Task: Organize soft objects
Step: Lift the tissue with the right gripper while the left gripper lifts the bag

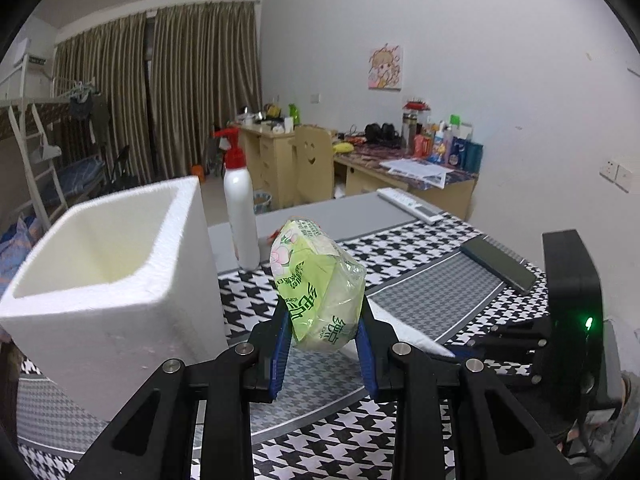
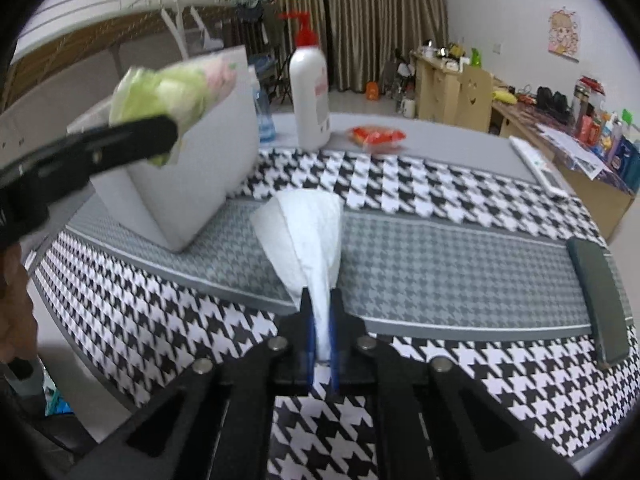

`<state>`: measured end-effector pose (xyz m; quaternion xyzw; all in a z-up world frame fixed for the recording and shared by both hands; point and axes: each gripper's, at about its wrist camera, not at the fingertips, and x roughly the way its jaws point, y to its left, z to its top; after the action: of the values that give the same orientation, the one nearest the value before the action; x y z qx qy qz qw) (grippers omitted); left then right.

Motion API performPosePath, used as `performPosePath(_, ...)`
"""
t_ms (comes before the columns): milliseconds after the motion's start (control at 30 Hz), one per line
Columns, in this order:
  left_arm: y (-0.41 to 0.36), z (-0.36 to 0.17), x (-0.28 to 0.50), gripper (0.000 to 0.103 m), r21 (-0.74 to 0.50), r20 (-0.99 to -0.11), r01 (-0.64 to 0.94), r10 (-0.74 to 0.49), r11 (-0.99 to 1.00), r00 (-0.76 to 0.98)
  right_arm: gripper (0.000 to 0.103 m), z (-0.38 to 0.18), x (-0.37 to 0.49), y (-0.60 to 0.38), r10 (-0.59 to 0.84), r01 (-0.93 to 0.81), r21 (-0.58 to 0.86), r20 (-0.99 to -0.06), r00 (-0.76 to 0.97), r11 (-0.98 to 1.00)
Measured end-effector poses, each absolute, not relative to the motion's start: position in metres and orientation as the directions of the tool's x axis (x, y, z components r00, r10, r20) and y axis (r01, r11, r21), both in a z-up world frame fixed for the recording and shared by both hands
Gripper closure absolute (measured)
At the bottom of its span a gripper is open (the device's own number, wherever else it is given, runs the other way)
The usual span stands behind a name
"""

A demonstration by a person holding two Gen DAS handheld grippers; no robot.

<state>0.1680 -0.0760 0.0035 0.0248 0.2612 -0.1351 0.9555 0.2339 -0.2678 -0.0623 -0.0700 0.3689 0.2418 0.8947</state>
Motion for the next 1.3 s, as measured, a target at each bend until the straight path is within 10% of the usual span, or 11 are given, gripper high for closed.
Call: performPosePath(1300, -0.024, 0.072, 0.131, 0.071, 0.011, -0.281, 0.208, -0.197, 0.978, 0.939, 0.095, 0.040, 0.214, -0.236, 0.459, -0.506, 0.028, -0.465, 0.757, 0.862)
